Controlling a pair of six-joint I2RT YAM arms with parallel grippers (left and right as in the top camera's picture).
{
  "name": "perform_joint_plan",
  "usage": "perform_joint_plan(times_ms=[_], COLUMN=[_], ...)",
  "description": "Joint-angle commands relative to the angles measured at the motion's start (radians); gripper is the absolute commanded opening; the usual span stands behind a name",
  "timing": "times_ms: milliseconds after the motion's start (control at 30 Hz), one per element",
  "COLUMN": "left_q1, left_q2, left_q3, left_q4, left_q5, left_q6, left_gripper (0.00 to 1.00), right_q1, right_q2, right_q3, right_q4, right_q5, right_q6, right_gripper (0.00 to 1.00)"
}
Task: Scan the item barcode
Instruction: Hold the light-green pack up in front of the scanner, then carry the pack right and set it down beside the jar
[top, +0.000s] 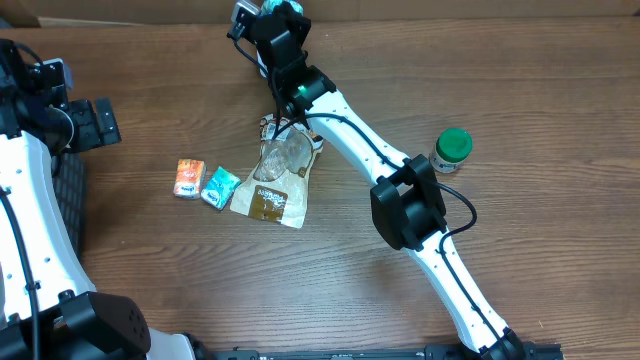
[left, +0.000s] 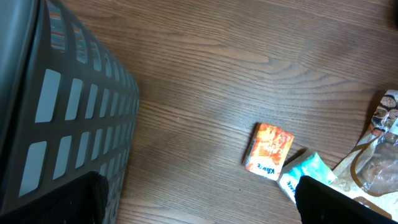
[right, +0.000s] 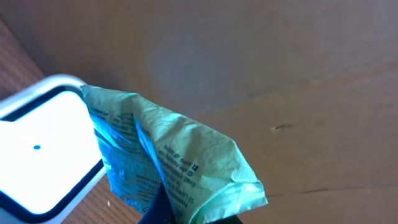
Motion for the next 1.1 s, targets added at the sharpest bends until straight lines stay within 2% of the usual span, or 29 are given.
perform_joint_plan(times_ms=[0, 433, 533, 600, 733, 833, 867, 900, 1000, 1067], left_q1=[0.005, 0.005, 0.005, 0.005, 0.005, 0.005, 0.005, 0.005, 0.005, 0.005], left_q2=[0.003, 0.003, 0.003, 0.003, 0.003, 0.003, 0.003, 0.003, 0.003, 0.003], left_q3=[-0.004, -0.004, -0.004, -0.004, -0.004, -0.004, -0.004, -0.004, -0.004, -0.004], left_q4=[0.003, 0.003, 0.003, 0.003, 0.003, 0.003, 0.003, 0.002, 0.003, 0.003], left_q5=[0.0, 0.0, 0.0, 0.0, 0.0, 0.0, 0.0, 0.0, 0.0, 0.0], left_q6=[0.012, 0.012, 0.012, 0.012, 0.012, 0.012, 0.012, 0.012, 0.012, 0.012], left_gripper=[1.0, 0.99, 1.0, 1.0, 1.0, 1.0, 0.99, 1.0, 1.0, 1.0], right_q1=[-0.006, -0.011, -0.009, -0.016, -0.04, -0.069, -0.076, -0.1, -0.16, -0.196], right_q2=[-0.01, -0.011, -0.055, -0.14, -0.328, -0.537, -0.559, -0.613, -0.663, -0.661], right_q3=[0.016, 0.016, 0.016, 0.016, 0.017, 0.017, 0.017, 0.017, 0.017, 0.016], right_q4=[0.019, 0.027, 0.002, -0.102, -0.302, -0.666, -0.719, -0.884, -1.177, -1.315], right_q5=[0.03, 0.019, -0.017, -0.116, -0.227, -0.32, -0.327, -0.327, -0.331, -0.345], right_q6=[-0.035, -0.026, 0.168, 0.362, 0.646, 1.036, 1.085, 1.232, 1.468, 1.563], right_gripper=[0.05, 0.04, 0.04, 0.04, 0.04, 0.04, 0.04, 0.04, 0.04, 0.04])
